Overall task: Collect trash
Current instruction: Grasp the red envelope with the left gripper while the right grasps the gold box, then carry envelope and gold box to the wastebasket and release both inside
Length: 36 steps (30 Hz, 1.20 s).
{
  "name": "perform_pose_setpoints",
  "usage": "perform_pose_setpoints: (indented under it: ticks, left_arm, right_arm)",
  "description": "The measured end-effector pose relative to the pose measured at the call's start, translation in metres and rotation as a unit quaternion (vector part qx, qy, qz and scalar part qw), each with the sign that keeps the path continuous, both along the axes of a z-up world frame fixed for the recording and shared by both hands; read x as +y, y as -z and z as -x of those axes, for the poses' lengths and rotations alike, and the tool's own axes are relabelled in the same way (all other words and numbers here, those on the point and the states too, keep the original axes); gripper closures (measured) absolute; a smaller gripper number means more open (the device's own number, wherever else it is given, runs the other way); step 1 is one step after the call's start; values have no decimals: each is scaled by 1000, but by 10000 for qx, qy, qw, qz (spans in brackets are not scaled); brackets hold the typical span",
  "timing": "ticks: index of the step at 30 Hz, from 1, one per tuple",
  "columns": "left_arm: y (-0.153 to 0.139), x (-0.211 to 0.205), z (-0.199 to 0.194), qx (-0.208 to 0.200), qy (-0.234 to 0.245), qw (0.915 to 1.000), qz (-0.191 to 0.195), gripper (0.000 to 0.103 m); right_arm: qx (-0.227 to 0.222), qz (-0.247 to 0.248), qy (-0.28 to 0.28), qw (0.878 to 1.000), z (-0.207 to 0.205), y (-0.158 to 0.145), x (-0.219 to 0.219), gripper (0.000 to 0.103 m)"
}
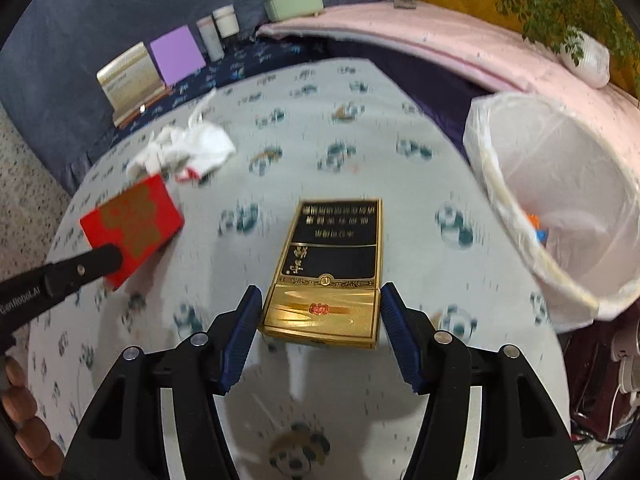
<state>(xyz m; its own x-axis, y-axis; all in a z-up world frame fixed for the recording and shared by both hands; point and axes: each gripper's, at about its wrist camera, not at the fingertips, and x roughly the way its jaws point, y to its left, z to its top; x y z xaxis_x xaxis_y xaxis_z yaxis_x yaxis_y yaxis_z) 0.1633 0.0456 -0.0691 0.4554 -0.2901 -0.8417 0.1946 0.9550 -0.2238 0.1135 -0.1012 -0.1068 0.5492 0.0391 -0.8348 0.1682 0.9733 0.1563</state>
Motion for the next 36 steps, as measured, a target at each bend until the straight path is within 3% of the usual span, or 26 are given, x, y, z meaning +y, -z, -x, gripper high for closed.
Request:
perform_pose_setpoints:
  ticks: [4,11,14,24,36]
  left_arm:
    - [8,-4,8,102,73,9999,-21,100]
    - [4,-9,11,86,133,9998,-85,100]
    - [2,-12,11,73,169,9998,-88,100]
    - [-18,-40,11,-116,461,9989,-13,100]
    - [-50,-105,15,-365,1067,9934,208,101]
  right_arm:
    - [3,16,24,10000,3,3,0,36]
    - [-23,116,154,9998,-13,5,0,32]
    - [-24,200,155,9997,-15,4,0,46]
    - [-436,-37,315,9985,-1,-29,-25,47]
    - [-940,-106,912,9913,24,-69,-91,47]
